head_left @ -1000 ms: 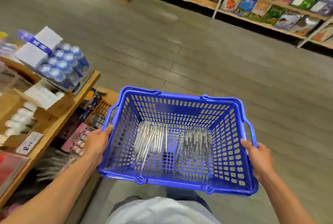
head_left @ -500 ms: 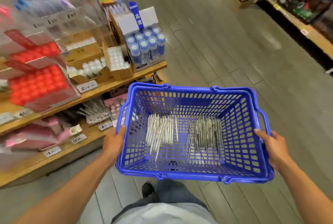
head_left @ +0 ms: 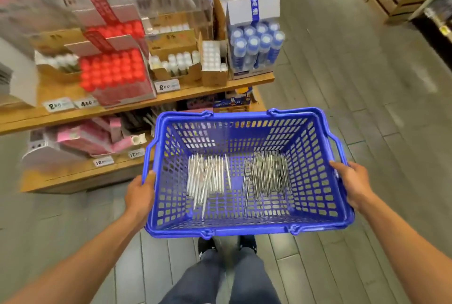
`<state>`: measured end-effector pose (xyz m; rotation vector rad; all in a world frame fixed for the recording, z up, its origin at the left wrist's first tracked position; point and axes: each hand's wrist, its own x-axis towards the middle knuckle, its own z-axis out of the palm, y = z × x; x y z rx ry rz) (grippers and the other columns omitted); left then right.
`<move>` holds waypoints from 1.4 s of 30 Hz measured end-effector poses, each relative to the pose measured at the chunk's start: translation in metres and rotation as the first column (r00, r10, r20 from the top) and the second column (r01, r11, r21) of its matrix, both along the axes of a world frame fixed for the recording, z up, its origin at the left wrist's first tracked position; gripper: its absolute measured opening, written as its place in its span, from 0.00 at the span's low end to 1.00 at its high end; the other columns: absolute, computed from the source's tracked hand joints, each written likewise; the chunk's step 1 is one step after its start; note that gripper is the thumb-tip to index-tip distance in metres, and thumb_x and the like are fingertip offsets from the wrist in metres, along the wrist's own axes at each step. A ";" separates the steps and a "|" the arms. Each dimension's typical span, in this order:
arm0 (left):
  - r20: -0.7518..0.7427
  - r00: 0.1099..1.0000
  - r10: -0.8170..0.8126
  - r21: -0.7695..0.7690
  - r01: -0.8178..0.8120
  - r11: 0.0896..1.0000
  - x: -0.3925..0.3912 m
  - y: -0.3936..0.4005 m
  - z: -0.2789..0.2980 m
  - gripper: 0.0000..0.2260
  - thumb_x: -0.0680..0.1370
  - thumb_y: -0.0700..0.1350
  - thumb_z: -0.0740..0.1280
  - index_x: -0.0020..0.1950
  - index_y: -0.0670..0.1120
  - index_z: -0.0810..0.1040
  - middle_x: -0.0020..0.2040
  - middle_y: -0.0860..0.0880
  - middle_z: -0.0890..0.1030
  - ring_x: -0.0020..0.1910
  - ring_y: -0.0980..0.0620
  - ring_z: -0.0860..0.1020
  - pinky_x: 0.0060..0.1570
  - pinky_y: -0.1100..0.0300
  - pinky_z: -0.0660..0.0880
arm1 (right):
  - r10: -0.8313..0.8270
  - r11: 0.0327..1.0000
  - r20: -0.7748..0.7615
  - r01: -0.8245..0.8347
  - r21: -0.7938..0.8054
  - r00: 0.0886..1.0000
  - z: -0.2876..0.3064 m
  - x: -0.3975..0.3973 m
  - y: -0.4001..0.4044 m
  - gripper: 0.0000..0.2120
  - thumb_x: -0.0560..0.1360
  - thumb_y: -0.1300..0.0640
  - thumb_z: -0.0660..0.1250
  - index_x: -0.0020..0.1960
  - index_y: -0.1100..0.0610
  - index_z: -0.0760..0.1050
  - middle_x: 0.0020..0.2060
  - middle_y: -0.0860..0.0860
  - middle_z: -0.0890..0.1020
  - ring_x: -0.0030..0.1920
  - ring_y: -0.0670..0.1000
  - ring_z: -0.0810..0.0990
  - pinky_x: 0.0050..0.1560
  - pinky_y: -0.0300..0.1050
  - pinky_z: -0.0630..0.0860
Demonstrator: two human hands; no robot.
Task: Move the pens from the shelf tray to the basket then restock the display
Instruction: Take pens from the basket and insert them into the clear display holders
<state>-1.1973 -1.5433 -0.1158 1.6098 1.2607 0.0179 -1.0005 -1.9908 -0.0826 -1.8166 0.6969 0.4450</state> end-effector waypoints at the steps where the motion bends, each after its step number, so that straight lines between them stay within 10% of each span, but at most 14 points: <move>1: -0.016 1.000 0.021 0.015 -0.020 1.000 -0.006 0.000 -0.005 0.15 0.80 0.53 0.63 0.45 0.42 0.81 0.43 0.40 0.85 0.41 0.42 0.82 0.46 0.46 0.78 | 0.012 1.000 -0.007 -0.012 -0.010 1.000 -0.005 -0.001 0.004 0.12 0.72 0.53 0.71 0.49 0.60 0.76 0.36 0.59 0.85 0.35 0.61 0.85 0.38 0.61 0.81; 29: -0.120 0.973 0.196 0.130 -0.180 0.975 -0.030 -0.020 -0.484 0.14 0.80 0.51 0.64 0.42 0.43 0.80 0.34 0.46 0.79 0.32 0.47 0.77 0.32 0.57 0.68 | 0.187 0.977 0.038 -0.182 -0.111 0.982 -0.476 0.038 0.044 0.05 0.74 0.61 0.69 0.48 0.62 0.79 0.40 0.63 0.84 0.37 0.61 0.83 0.45 0.61 0.81; 37: -0.046 0.972 0.229 0.113 -0.223 0.968 -0.017 -0.015 -0.535 0.14 0.80 0.52 0.66 0.44 0.41 0.81 0.38 0.43 0.81 0.35 0.44 0.79 0.35 0.56 0.71 | 0.204 0.979 0.080 -0.200 -0.050 0.976 -0.537 0.054 0.048 0.06 0.74 0.63 0.67 0.48 0.65 0.78 0.43 0.67 0.83 0.43 0.68 0.83 0.46 0.72 0.78; 42: -0.039 0.962 0.269 0.123 -0.262 0.957 -0.017 -0.018 -0.543 0.15 0.80 0.53 0.65 0.44 0.43 0.80 0.39 0.42 0.82 0.33 0.46 0.79 0.32 0.57 0.70 | 0.208 0.978 0.091 -0.205 -0.045 0.974 -0.541 0.056 0.055 0.06 0.76 0.64 0.66 0.50 0.66 0.76 0.40 0.65 0.83 0.35 0.62 0.82 0.39 0.61 0.82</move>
